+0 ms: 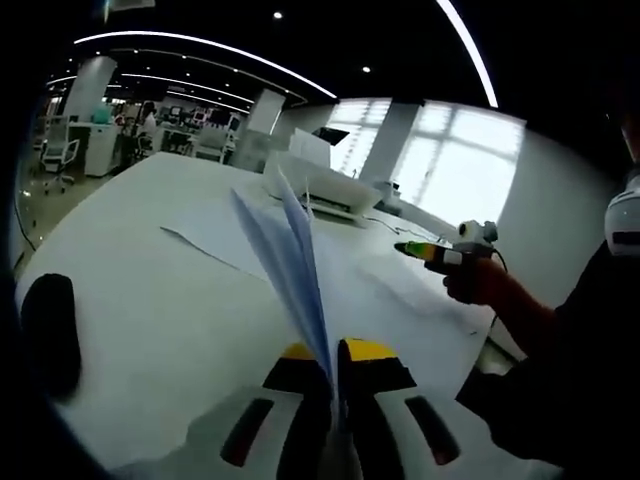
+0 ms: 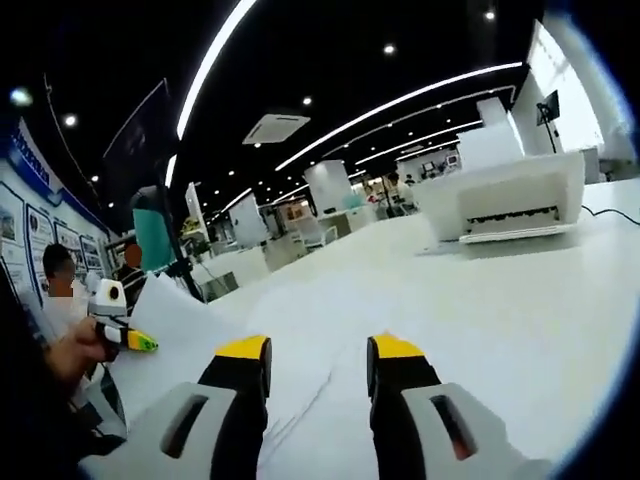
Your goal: Organize the stack of printing papers by aligning and flattening the scattered papers on the table
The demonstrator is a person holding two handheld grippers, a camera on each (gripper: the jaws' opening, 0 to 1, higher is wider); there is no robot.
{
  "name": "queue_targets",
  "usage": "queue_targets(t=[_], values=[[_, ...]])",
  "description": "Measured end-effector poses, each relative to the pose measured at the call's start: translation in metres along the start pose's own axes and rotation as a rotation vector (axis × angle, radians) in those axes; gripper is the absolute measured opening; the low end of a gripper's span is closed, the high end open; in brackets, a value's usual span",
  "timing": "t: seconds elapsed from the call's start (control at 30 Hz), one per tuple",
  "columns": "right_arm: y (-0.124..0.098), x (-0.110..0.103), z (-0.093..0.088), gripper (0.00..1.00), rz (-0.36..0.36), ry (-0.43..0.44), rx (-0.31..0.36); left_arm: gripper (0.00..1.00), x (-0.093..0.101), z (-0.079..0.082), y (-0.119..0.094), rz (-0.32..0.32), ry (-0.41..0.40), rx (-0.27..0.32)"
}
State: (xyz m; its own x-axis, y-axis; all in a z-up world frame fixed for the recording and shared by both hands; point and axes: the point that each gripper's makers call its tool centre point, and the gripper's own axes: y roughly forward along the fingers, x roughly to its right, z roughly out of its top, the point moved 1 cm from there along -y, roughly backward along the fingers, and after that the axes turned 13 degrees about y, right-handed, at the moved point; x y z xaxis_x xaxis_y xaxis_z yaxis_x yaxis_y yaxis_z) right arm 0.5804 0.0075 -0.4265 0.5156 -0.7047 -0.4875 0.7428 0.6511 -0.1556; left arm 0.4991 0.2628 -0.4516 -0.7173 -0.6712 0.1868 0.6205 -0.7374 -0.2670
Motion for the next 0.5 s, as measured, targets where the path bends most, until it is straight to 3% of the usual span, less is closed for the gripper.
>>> queue_targets(t=[0.33,0.5], values=[[0.011,0.008,0.023,0.47,0.008,-0.099,-0.016,0.08,0.001,-0.002,0.0,-0.006,-0.003,-0.013],[0.022,0.016,0.026,0.5,0.021,-0.132,-0.036,0.08,0.001,-0.002,0.001,-0.009,-0.001,-0.021]])
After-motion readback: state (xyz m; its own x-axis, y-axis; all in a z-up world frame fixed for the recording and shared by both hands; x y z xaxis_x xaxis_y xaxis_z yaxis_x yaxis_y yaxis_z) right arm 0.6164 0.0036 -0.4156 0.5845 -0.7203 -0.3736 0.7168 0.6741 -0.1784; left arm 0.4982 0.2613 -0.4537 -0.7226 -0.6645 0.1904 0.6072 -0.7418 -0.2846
